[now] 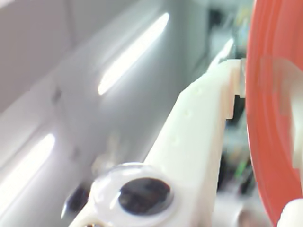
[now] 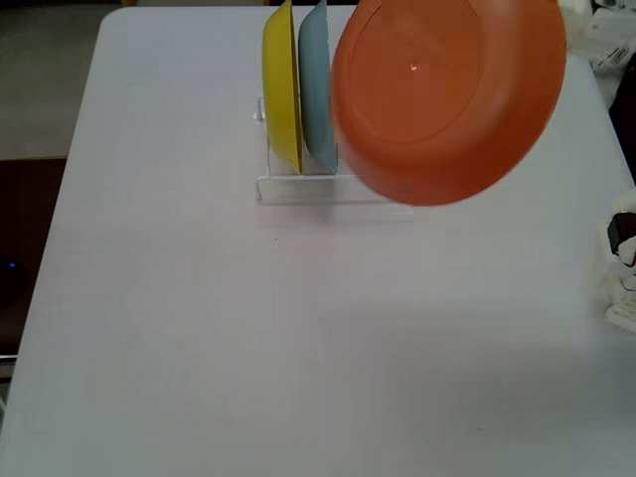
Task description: Please give me two plates.
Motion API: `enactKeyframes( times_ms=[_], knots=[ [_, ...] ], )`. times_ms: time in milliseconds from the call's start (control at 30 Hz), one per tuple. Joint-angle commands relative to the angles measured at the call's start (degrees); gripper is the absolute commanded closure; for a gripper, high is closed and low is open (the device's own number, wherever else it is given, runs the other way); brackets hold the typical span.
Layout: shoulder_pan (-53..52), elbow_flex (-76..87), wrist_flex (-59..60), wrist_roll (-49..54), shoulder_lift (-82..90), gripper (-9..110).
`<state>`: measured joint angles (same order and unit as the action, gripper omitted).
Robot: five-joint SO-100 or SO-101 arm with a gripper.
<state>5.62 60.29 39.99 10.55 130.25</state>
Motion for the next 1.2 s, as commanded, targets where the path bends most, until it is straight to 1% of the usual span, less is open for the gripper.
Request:
enactKeyframes(
  times_ms=[0, 133, 233, 433, 600, 800, 1167],
  knots=[
    [6.0, -0.2, -8.6, 1.3, -0.4, 102],
    [13.5, -0.1, -15.8, 6.2, -6.3, 102],
    [16.7, -0.1, -21.5, 9.8, -11.1, 102],
    [16.8, -2.0, -32.8, 14.5, -22.7, 102],
    [13.3, -4.2, -39.7, 13.4, -30.9, 102],
    [11.6, -4.0, -44.6, 13.8, -35.1, 102],
    [10.5, -4.0, -46.4, 15.4, -34.5, 102]
  ],
)
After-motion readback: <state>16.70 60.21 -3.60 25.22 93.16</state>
